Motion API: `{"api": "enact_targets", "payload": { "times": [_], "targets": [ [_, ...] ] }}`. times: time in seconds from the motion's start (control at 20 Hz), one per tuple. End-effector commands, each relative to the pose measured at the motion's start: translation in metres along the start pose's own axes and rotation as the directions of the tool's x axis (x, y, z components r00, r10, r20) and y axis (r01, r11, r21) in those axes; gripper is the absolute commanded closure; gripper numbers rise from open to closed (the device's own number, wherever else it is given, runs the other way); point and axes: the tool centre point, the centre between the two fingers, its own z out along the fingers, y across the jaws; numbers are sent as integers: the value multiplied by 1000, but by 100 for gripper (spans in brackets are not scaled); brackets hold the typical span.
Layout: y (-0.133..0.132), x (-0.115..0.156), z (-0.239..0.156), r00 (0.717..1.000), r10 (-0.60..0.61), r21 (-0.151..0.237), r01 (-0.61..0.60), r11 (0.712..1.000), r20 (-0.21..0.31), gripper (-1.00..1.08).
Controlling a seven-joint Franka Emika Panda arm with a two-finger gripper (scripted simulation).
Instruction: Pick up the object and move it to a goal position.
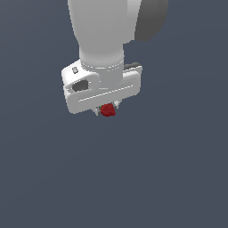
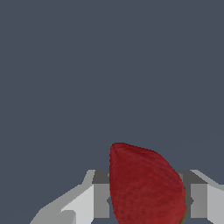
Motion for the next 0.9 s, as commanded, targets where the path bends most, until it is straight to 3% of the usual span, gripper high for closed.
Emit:
{"api": "enact_targets", "payload": {
  "times": [0.0, 0.4, 0.85],
  "targets": [
    [-3, 4, -20, 1000, 0, 1, 0, 1000, 1, 108],
    [-9, 14, -58, 1000, 0, 1, 0, 1000, 1, 108],
    [-10, 17, -69, 1000, 0, 1, 0, 1000, 1, 108]
  ]
}}
